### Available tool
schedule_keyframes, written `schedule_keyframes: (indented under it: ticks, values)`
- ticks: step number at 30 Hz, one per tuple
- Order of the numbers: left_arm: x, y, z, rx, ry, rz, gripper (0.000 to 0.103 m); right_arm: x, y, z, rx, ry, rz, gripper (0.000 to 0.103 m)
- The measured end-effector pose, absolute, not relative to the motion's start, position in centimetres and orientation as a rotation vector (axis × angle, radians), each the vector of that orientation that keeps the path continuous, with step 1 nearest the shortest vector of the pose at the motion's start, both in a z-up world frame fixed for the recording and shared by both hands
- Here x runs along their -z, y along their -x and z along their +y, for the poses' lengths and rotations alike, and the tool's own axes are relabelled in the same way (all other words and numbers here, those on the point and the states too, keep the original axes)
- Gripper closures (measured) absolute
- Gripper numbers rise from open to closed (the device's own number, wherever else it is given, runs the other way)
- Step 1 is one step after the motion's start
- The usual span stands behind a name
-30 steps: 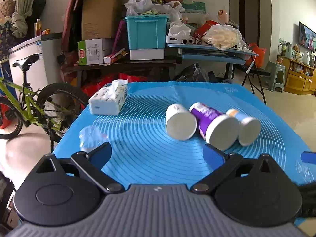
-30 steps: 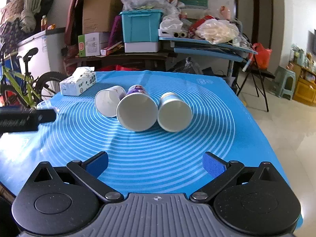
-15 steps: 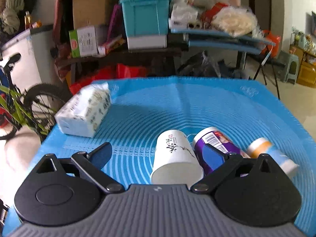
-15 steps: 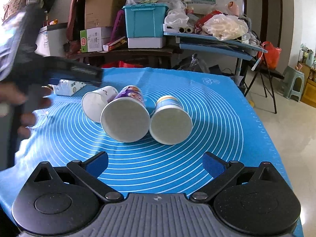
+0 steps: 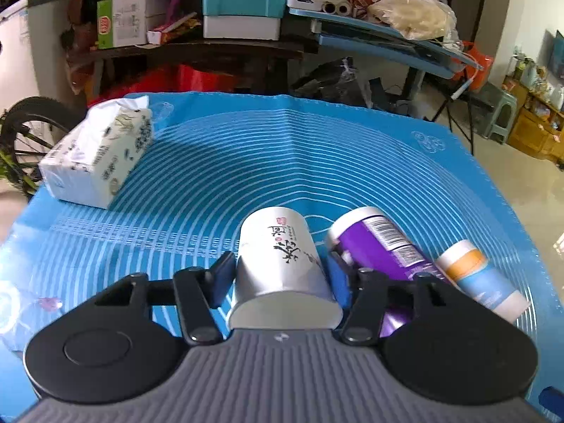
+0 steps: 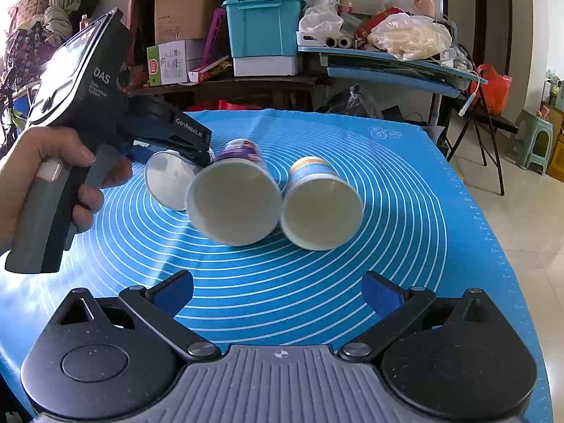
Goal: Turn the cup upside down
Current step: 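Move the left gripper to the white calligraphy cup and close on it, then lift the white cup with the left gripper and turn it toward the right gripper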
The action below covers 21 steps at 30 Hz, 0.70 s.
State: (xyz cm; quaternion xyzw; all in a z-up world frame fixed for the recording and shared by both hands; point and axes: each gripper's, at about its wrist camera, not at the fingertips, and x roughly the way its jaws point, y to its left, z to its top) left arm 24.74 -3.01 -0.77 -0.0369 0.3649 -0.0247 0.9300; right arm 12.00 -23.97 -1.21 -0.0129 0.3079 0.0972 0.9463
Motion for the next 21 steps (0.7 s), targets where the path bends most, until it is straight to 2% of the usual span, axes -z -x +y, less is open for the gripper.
schedule_keyframes:
  ticks: [8, 21]
  values:
    - [-0.8, -22.6, -2.2, 0.044, 0.077, 0.746, 0.05, 0.7, -11.3, -24.1, -0.194, 0.026, 0.619, 0.0]
    - [-1.2, -13.4, -0.5, 0.091, 0.05, 0.769, 0.05, -0.4, -9.2, -22.8, -0.212, 0.04, 0.614, 0.0]
